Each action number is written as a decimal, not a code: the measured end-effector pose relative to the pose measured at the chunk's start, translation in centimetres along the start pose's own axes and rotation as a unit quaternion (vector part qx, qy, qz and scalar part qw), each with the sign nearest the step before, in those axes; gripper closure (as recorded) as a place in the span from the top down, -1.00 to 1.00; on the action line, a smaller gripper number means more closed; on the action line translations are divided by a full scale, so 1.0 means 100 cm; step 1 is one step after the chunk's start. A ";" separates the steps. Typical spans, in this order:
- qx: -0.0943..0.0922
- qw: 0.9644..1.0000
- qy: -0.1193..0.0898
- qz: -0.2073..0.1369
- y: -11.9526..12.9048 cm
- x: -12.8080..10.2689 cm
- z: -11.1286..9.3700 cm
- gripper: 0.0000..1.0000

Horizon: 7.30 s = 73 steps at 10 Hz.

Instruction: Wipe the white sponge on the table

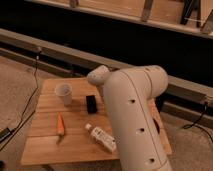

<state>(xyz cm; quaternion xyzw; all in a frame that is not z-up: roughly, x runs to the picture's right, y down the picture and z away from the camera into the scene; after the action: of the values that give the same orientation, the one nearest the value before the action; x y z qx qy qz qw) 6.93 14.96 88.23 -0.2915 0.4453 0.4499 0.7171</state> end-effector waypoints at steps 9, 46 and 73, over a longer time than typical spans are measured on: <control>0.023 0.999 -0.006 -0.029 0.001 -0.052 -0.018 -1.00; 0.054 0.998 -0.012 -0.002 -0.027 -0.049 -0.035 -1.00; -0.017 0.997 0.020 0.072 -0.056 0.020 0.026 -1.00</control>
<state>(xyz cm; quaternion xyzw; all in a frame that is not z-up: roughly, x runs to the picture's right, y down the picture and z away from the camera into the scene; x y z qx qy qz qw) 13.35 15.53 87.66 -0.2798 0.4717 0.5019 0.6688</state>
